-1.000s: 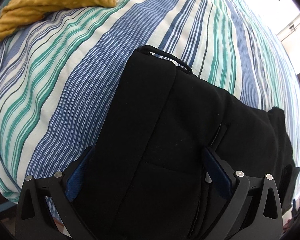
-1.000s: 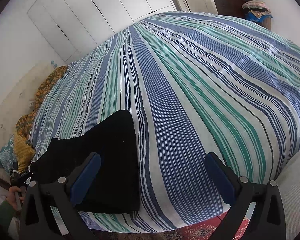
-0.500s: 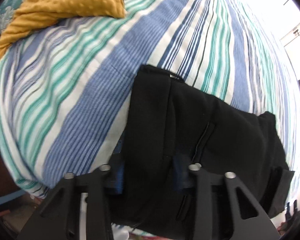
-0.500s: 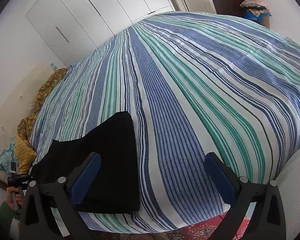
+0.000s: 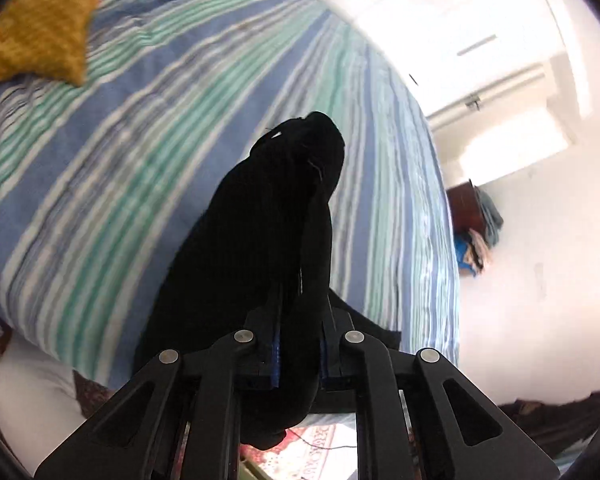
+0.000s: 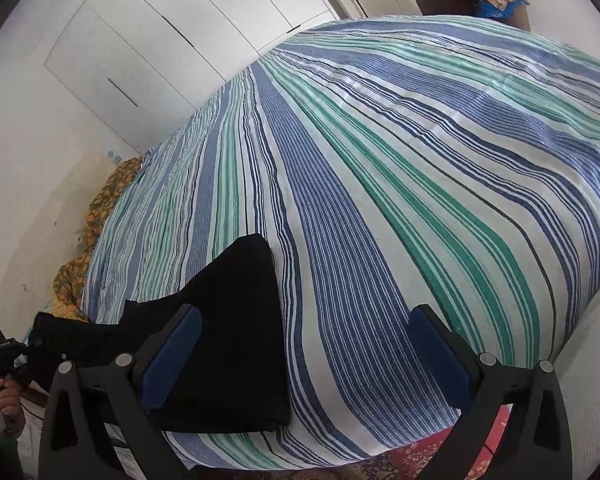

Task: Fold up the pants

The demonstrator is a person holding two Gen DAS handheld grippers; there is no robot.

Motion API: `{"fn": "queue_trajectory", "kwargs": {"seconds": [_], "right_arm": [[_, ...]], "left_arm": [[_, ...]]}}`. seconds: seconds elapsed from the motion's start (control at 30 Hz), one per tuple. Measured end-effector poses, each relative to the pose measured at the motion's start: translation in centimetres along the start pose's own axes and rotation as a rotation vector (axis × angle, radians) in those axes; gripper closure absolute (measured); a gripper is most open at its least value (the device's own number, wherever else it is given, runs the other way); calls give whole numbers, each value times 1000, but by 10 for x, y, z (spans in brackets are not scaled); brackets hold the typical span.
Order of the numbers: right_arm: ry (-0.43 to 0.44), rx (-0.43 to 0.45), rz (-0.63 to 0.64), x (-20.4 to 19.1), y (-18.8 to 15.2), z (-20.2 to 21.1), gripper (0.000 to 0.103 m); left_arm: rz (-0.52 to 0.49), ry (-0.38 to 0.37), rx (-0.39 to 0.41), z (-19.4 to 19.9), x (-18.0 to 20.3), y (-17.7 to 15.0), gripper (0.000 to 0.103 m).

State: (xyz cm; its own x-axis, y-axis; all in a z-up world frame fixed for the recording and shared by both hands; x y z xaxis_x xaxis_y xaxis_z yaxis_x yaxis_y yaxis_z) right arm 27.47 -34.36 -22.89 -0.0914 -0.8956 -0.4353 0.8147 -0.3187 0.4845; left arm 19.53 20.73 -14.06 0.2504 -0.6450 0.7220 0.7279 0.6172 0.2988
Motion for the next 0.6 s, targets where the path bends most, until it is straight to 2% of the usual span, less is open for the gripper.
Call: {"fn": "queue_trajectory", "kwargs": {"seconds": [0.03, 0.1, 0.13, 0.2, 0.23, 0.3, 0.37, 0.4, 0.5, 0.57, 0.6], "right_arm": [[3, 0, -8, 1, 0, 0, 0], [8, -1, -12, 1, 0, 1, 0], [10, 1, -10, 0, 0, 1, 0], [11, 13, -3, -1, 1, 5, 0], [8, 20, 2, -1, 2, 6, 0], [6, 36, 9, -1, 4, 11, 0], [14, 56, 8, 0, 7, 17, 0], [23, 67, 3, 1, 8, 20, 0], [56, 76, -10, -2, 11, 22, 0], [83, 65, 13, -13, 10, 20, 0], [102, 55, 40, -23, 8, 19, 0]], "left_arm": [[-38, -9, -17, -15, 20, -10, 96], [-113, 16, -39, -59, 56, -30, 93], [-138, 23, -55, -82, 67, -39, 84], [-216, 94, -128, -133, 80, -62, 71], [-240, 110, -163, -154, 87, -74, 71], [-211, 65, -221, -172, 98, -88, 71], [-182, -22, -216, -163, 106, -89, 70], [-192, -23, -183, -150, 105, -78, 67], [-218, 64, -38, -102, 78, -38, 57], [-226, 170, 77, -64, 41, -16, 57], [-233, 222, 106, -53, 24, -12, 57]]}}
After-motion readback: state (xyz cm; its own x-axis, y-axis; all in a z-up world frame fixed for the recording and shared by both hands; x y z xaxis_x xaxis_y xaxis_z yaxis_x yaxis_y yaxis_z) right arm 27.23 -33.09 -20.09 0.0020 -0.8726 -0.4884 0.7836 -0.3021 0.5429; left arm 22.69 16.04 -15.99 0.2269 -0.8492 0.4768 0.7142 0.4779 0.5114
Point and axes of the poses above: each gripper's, at about its wrist camera, not at the fingertips, and z roughly against the way its jaws point, x to its right, y to its top, the point moved 10 cm from there along -z, roughly the way its jaws point, and after that the axes turned 8 degrees about -y, right-handed, at the moved point
